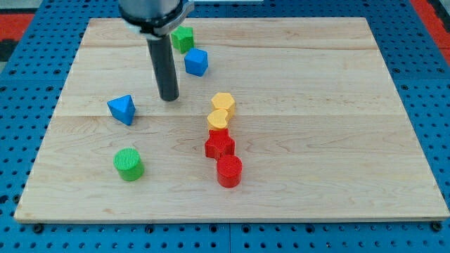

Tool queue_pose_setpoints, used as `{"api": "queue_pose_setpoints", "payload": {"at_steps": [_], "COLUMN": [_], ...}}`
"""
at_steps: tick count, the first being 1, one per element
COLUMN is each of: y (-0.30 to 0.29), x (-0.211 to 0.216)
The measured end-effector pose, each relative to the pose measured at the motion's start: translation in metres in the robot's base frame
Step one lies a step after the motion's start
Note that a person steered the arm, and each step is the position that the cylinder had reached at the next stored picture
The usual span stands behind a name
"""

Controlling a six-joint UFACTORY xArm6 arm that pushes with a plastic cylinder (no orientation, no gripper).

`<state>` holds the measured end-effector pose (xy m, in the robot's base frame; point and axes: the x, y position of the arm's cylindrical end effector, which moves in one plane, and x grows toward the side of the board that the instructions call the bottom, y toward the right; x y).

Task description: Slide the green circle vertically below the blue triangle

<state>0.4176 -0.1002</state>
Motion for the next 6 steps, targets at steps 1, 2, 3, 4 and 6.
{"api": "queue_pose_setpoints", "payload": {"at_steps": [1, 2, 3, 4, 6], "y": [-0.016, -0.005, 0.002, 0.018, -0.046], "x": [0.005, 0.041, 0.099, 0.144, 0.100]}}
